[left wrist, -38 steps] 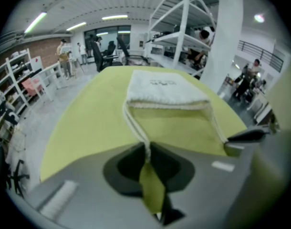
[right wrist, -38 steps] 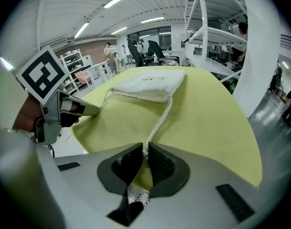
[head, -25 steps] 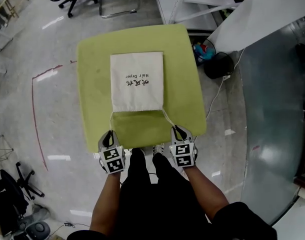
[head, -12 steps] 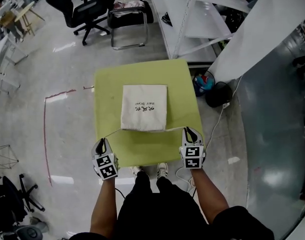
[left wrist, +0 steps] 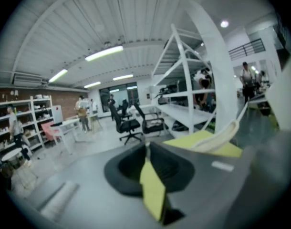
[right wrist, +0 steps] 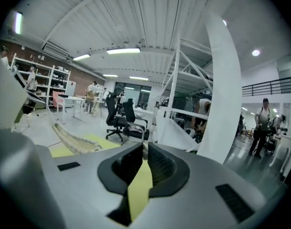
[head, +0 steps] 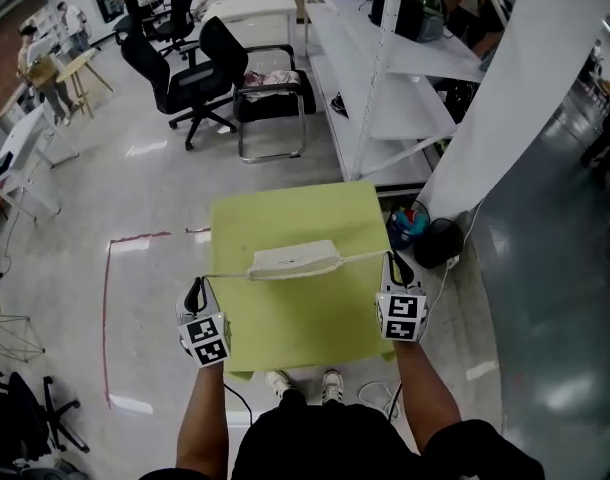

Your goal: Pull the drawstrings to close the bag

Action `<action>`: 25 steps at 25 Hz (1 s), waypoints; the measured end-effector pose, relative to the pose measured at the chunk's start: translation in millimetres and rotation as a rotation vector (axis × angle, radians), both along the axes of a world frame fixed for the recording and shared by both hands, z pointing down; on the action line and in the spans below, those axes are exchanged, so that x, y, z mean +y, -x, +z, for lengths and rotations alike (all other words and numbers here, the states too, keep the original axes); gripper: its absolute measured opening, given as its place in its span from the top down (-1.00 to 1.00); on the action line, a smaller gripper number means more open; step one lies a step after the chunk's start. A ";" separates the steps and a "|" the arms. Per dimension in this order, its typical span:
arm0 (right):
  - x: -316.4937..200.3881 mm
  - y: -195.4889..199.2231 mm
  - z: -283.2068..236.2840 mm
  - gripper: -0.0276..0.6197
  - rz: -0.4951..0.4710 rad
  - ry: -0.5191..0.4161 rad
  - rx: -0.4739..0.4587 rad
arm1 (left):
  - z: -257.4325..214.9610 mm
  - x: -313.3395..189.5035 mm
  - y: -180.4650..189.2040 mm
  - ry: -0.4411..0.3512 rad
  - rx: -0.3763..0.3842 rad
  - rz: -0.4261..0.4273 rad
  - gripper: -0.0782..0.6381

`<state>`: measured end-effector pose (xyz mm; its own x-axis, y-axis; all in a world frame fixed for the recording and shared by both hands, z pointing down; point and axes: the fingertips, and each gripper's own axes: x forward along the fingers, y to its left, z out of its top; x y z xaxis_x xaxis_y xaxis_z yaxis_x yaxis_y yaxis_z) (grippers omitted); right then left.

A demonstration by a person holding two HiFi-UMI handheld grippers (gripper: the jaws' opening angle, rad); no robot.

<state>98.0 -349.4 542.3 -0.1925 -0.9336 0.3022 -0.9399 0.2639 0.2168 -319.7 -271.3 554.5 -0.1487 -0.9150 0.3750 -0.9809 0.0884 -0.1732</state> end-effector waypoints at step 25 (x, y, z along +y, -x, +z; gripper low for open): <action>-13.9 -55.5 -151.6 0.81 0.187 -0.352 -0.158 | -137.2 15.1 77.8 -0.376 0.164 -0.173 0.68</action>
<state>153.5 -363.3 390.6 -0.0282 -0.9978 -0.0602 -0.9934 0.0212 0.1128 -397.4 -256.3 417.3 -0.2779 -0.9592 0.0527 -0.9579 0.2808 0.0590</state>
